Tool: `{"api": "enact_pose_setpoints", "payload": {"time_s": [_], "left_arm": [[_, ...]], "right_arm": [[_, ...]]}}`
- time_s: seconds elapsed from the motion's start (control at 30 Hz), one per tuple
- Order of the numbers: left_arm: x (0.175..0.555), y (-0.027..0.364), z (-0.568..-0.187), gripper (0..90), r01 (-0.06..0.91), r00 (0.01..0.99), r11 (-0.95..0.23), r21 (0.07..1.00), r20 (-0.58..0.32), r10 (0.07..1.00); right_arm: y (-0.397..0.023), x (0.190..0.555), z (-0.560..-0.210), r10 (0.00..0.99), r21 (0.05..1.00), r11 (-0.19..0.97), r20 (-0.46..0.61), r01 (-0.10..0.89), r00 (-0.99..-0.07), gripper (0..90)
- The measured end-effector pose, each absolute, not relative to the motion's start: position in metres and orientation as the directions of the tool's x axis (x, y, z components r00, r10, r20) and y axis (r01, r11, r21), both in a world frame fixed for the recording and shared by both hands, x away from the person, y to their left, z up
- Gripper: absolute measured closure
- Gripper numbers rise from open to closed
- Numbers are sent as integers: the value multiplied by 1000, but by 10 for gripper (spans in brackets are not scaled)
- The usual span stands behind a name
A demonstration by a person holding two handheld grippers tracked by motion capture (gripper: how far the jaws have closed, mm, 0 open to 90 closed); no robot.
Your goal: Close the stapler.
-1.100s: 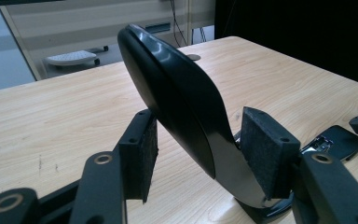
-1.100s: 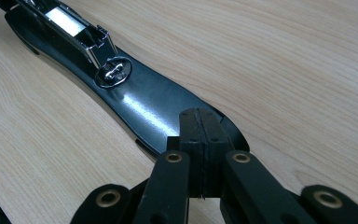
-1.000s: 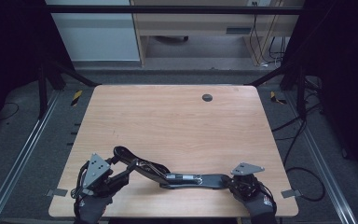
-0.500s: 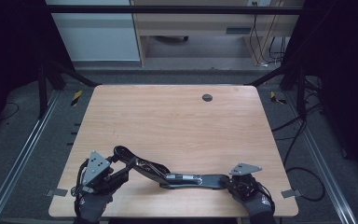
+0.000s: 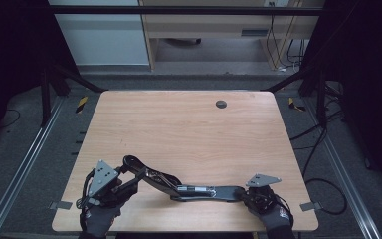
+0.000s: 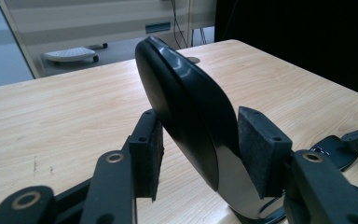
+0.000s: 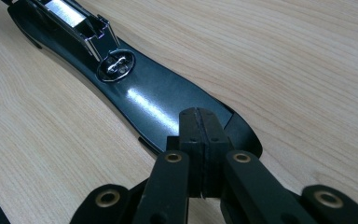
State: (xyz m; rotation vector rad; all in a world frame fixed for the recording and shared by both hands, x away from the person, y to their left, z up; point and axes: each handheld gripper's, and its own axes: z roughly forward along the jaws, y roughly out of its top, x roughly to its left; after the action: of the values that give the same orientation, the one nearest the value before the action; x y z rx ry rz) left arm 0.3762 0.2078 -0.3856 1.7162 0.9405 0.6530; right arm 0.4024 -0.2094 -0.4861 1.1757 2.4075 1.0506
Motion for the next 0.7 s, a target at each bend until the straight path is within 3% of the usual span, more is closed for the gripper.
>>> {"api": "enact_pose_setpoints", "payload": {"time_s": [0.7], "left_arm": [[376,189,-375,536,253,566,-203,946,26,824]], "right_arm": [[-210,403,-487,763,712,412,71,569,-643,900]]}}
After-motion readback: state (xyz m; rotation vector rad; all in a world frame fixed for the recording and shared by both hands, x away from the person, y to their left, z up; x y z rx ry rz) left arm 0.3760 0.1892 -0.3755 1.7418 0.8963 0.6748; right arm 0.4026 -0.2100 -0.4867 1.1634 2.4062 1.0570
